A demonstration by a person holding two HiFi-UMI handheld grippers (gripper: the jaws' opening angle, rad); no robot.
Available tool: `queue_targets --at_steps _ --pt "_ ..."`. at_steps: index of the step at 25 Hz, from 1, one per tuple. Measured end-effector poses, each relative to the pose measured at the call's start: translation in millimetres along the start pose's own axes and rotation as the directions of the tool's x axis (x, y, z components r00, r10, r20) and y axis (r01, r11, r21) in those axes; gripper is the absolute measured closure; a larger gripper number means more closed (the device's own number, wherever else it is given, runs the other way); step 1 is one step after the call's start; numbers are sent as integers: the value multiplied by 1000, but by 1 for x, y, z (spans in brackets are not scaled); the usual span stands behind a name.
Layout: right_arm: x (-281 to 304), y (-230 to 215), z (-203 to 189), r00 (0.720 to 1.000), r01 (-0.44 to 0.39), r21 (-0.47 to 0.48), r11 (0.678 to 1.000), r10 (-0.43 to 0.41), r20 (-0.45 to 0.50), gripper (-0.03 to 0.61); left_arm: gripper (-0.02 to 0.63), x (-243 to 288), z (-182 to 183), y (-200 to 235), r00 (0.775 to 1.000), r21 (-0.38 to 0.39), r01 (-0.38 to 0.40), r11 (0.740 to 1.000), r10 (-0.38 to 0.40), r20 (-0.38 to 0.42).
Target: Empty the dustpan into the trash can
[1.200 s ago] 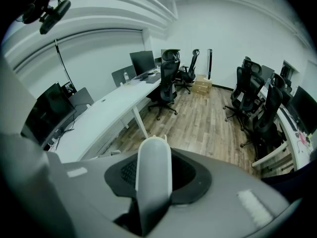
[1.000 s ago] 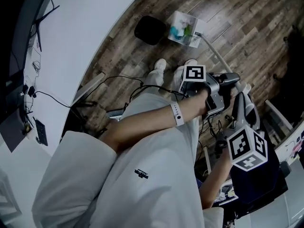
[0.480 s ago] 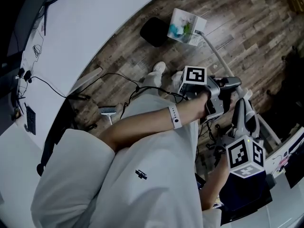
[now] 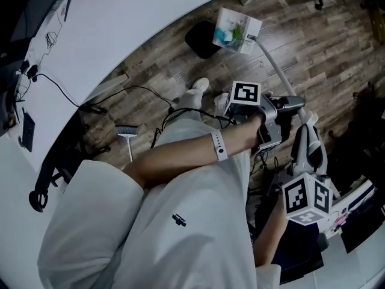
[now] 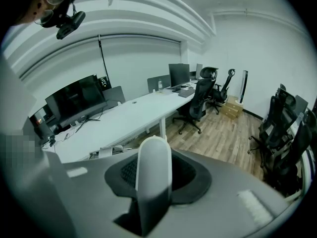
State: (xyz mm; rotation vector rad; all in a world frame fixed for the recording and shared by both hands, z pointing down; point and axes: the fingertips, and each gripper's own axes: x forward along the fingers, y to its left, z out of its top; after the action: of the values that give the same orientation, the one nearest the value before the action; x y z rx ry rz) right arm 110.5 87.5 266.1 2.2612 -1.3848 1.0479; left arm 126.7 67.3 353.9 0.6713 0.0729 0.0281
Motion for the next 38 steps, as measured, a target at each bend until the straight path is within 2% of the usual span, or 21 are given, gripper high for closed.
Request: queue_targets --at_steps 14,23,34,38 --pt "28 50 15 993 -100 -201 974 109 36 465 495 -31 36 -43 987 10 131 991 -132 88" --pt "30 77 5 985 -136 -352 926 165 53 465 500 -56 44 -50 978 6 175 985 -174 112" --pt "34 108 -8 976 -146 -560 816 210 52 465 505 -83 55 -52 965 -28 234 972 -228 129" --pt "38 128 -12 972 -146 -638 756 230 50 465 509 -98 62 -57 951 -52 287 956 -279 133"
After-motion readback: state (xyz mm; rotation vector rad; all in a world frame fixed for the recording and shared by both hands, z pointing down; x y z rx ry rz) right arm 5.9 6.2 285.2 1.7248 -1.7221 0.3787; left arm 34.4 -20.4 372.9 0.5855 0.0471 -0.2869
